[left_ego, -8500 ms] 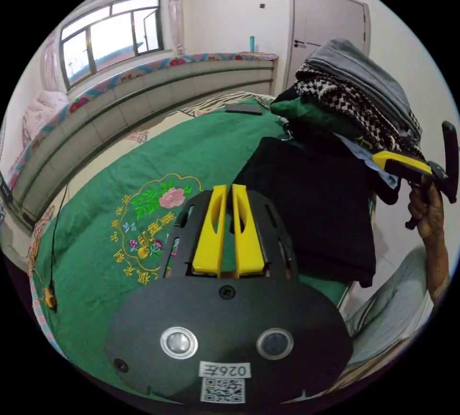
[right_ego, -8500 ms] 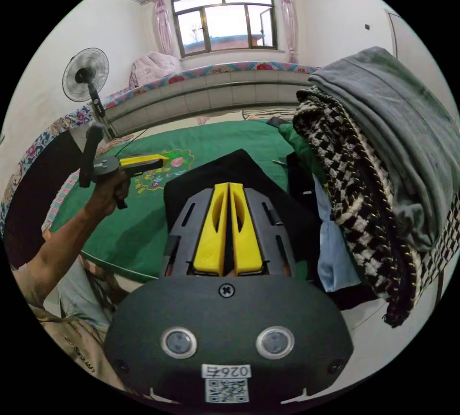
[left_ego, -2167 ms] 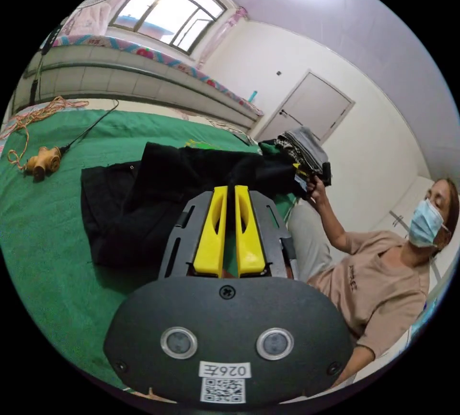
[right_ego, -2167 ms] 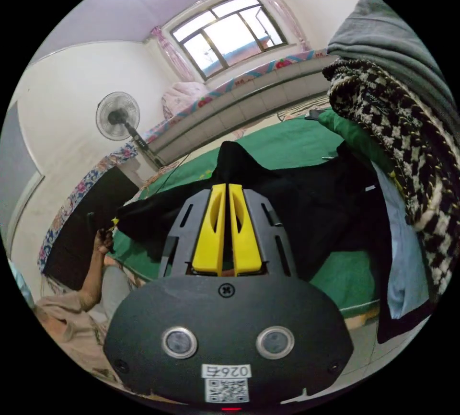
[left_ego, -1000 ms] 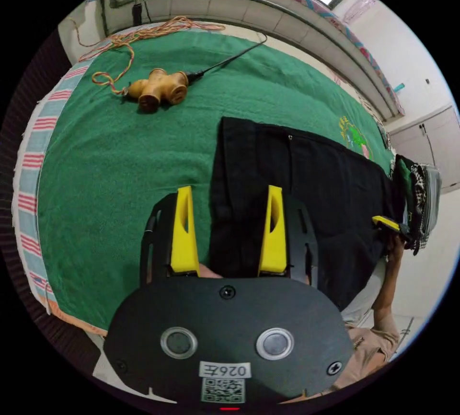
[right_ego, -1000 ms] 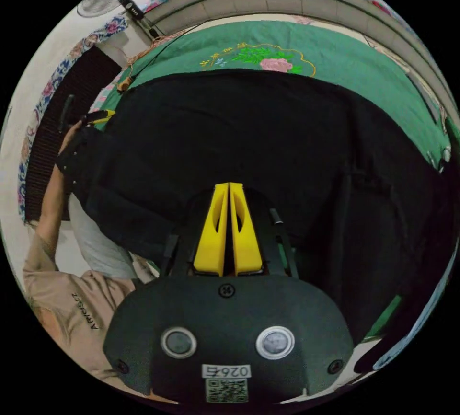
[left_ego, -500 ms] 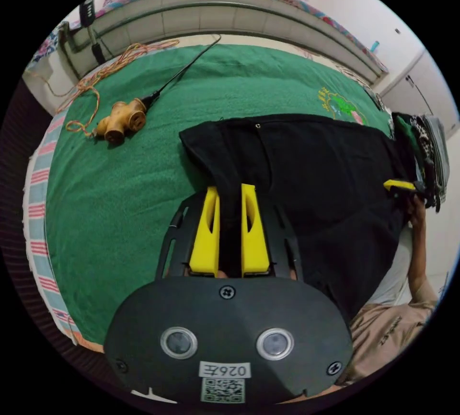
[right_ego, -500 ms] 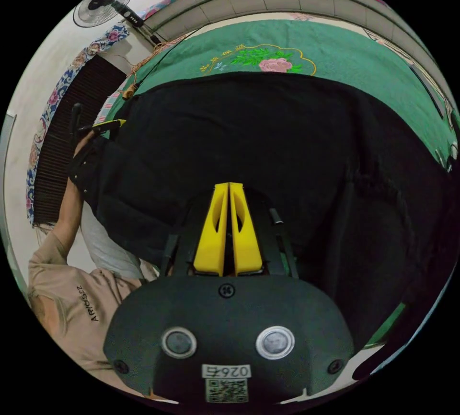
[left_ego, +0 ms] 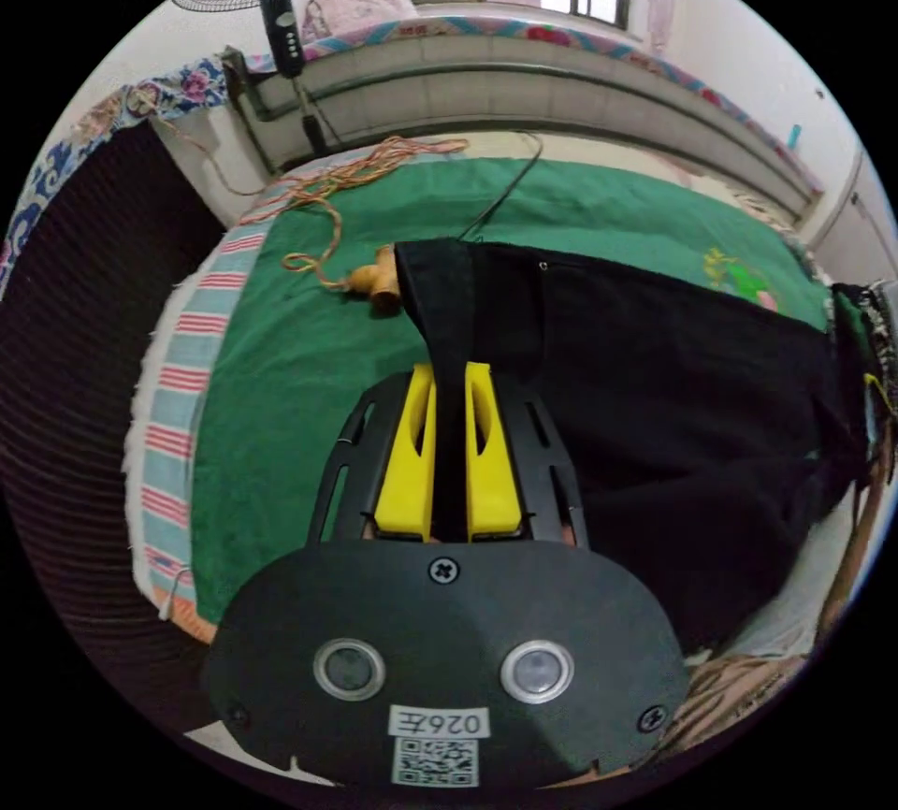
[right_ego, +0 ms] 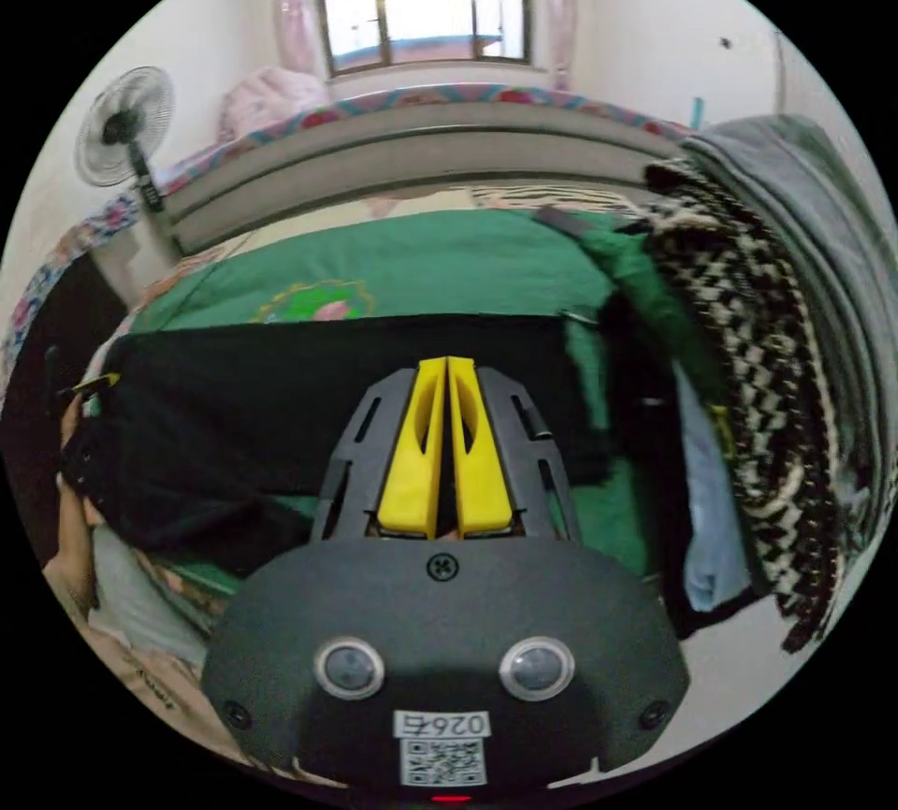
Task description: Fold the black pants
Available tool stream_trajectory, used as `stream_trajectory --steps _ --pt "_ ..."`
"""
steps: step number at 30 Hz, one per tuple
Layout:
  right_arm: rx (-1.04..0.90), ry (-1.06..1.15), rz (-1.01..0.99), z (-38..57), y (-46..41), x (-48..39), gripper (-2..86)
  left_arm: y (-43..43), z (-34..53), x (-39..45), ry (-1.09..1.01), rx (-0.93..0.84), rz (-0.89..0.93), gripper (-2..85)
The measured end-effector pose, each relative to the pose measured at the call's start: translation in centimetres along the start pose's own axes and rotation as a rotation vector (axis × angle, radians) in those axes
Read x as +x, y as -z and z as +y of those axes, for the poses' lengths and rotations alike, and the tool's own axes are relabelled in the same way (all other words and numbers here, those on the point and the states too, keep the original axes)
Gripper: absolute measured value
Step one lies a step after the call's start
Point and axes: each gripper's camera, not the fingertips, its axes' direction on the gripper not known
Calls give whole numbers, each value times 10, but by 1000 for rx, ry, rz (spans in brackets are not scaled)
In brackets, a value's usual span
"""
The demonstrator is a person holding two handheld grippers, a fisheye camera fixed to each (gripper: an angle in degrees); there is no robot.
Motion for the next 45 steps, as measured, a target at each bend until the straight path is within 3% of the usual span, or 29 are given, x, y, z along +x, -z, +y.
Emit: stream_trajectory --steps 3,9,12,14,18,21,27,29,31,33,37,41,45 --pt "-72 -54 157 -21 -24 30 -2 -13 4 -1 -37 -52 -69 55" --pt "-192 -73 145 -60 -94 52 101 -17 7 -14 2 -63 14 56" --pt "-236 -152 30 -74 -125 66 146 -17 8 -14 -13 -71 22 57" --pt "-291 -189 -14 -76 -143 69 144 -17 9 -17 -15 -77 35 57" --pt "-242 8 26 -79 -137 33 1 -15 11 -23 -10 -82 73 56" --pt "-251 129 136 -88 -125 13 -11 9 14 -21 -1 -7 32 53" --pt "30 142 197 -121 -64 -1 -8 71 14 -8 9 209 -51 59" --pt "1 170 258 -135 -76 -5 6 61 9 -5 -9 156 -83 67" --pt "-204 175 350 -147 -111 -3 28 40 5 -8 -20 55 -102 83" --pt "-223 152 391 -143 -112 -2 30 30 8 -24 20 -20 -70 81" --pt "-129 116 115 -112 -68 -3 33 72 22 -67 147 67 66 5" --pt "-219 195 -185 -76 -39 -22 56 164 74 -110 300 324 77 -6" --pt "-277 312 -282 -35 -11 -58 73 252 138 -94 71 585 209 4"
